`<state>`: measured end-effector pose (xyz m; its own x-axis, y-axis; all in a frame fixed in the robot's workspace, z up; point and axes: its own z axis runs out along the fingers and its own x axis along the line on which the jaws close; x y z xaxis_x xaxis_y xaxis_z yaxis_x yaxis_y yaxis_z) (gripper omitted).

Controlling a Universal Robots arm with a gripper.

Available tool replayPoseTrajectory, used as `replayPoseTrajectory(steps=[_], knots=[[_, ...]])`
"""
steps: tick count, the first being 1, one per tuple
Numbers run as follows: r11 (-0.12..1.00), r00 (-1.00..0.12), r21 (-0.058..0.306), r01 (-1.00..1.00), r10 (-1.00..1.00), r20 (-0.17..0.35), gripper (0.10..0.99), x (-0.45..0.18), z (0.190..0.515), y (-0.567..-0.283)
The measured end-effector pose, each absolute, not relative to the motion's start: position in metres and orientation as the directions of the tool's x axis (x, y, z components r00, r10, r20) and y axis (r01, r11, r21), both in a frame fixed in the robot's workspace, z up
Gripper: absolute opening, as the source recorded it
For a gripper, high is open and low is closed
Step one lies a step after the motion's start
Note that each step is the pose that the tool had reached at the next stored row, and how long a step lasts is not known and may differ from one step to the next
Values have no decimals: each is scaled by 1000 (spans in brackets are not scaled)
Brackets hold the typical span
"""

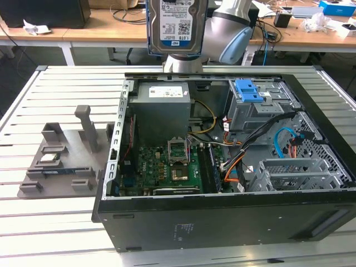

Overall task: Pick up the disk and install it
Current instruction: 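Pick up the disk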

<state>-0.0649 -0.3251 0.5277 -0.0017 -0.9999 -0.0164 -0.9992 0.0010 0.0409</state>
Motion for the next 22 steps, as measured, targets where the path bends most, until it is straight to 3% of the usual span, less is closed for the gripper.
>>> replayPoseTrajectory(steps=[22], knots=[[1,-2,41,-999,-1000,-16,365,-54,516,-382]])
